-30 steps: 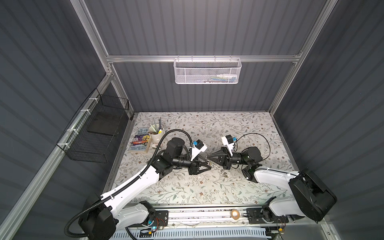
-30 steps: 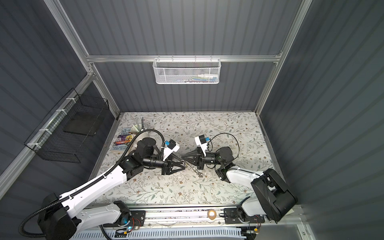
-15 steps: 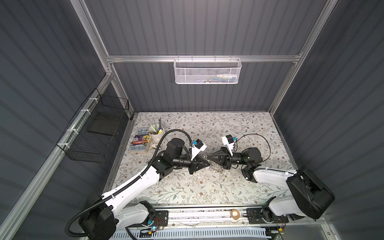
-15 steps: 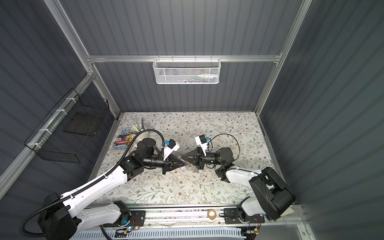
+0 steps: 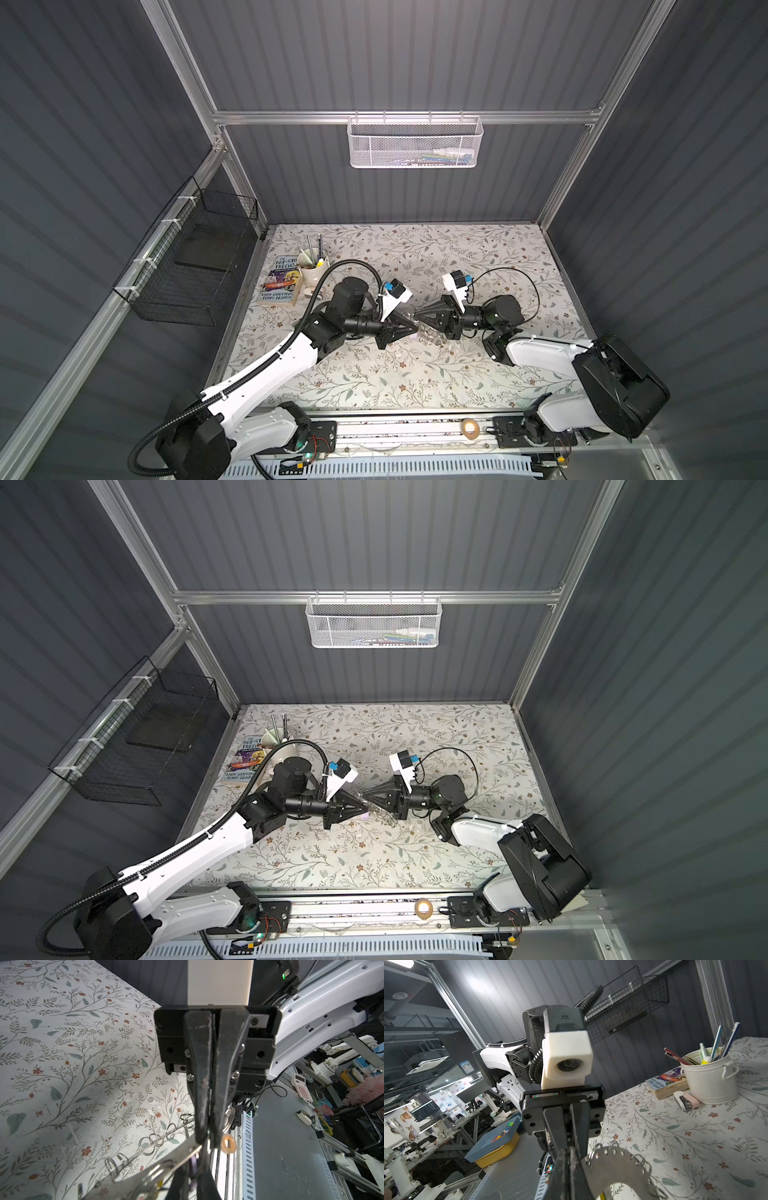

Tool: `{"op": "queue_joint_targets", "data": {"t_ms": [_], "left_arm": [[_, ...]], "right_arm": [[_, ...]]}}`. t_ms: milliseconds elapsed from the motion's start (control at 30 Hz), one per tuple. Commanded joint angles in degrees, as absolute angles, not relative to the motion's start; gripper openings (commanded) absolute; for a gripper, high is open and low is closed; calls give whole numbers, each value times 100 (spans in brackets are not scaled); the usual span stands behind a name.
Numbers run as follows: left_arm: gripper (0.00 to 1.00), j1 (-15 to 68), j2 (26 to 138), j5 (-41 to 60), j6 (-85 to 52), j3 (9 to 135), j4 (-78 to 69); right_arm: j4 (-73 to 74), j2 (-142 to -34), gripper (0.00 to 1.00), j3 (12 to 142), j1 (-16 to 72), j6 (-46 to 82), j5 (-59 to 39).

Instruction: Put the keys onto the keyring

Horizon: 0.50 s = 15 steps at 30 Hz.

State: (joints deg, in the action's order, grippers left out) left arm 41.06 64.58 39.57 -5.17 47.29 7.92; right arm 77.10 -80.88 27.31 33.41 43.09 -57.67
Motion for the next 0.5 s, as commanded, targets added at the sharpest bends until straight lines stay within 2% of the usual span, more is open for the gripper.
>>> {"op": "queue_joint_targets", "data": {"t_ms": [0,467], "left_arm": [[0,4102,6106,3879,-428,4822,1004],[0,4096,6162,3595,-354,4909,1402]], "right_arm": [[7666,-7951,0,2686,3366,4078,-5709],[7711,-7955,0,2647,3309,4072,-5704]]}}
